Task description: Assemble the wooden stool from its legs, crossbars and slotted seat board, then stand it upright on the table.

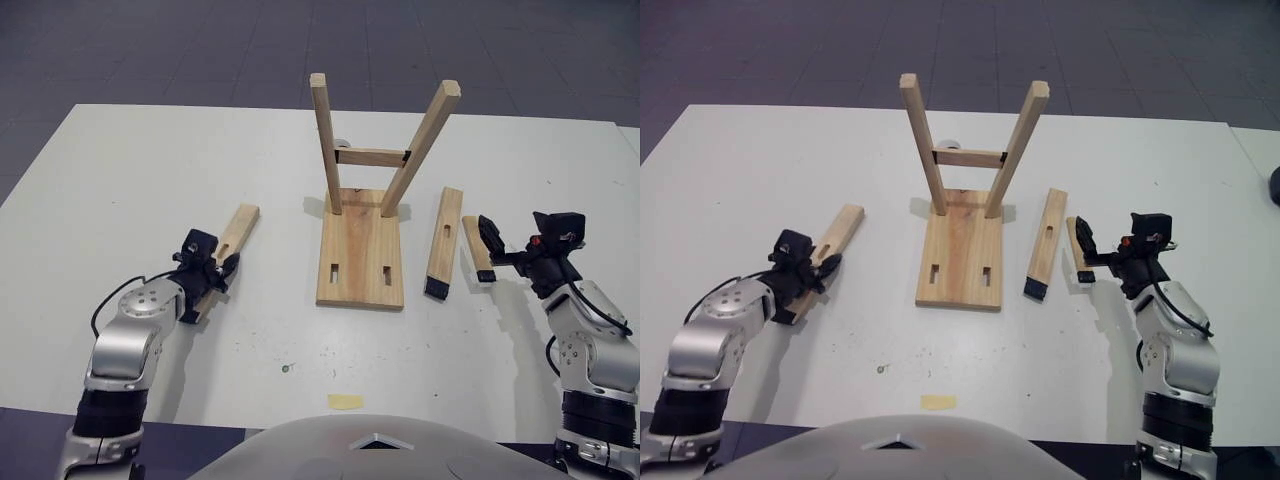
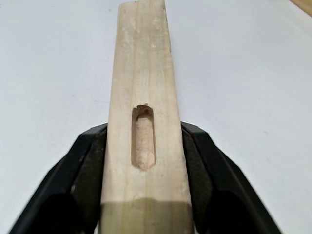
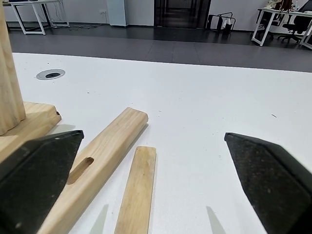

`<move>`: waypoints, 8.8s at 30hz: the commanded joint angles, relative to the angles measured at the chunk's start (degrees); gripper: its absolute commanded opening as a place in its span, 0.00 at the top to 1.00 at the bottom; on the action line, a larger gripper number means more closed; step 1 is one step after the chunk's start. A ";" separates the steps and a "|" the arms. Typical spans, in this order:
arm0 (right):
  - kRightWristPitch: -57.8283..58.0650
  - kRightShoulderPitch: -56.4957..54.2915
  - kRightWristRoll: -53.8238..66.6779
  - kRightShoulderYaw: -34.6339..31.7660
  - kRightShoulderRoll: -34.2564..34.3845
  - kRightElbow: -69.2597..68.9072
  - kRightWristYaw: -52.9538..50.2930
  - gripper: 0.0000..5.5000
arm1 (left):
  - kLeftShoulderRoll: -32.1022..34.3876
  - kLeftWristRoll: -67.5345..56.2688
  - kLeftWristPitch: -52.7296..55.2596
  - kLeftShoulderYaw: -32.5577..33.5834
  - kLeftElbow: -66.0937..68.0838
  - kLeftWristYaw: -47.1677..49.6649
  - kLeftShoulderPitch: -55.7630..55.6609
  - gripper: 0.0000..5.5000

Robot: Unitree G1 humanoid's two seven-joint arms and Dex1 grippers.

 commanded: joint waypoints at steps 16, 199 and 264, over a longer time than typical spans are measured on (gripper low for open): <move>-1.03 -2.18 0.36 0.00 0.51 1.70 0.24 0.02 | -4.77 -1.65 0.39 7.57 3.25 3.85 -8.43 0.33; -9.01 -16.13 -6.79 18.12 2.89 -16.23 4.60 0.02 | -5.00 -18.34 -23.01 14.02 23.03 -4.61 -12.69 0.92; -10.42 -17.71 -8.71 20.01 6.48 -15.36 3.10 0.02 | -2.38 -13.04 -16.97 10.28 7.05 -8.19 -16.10 0.43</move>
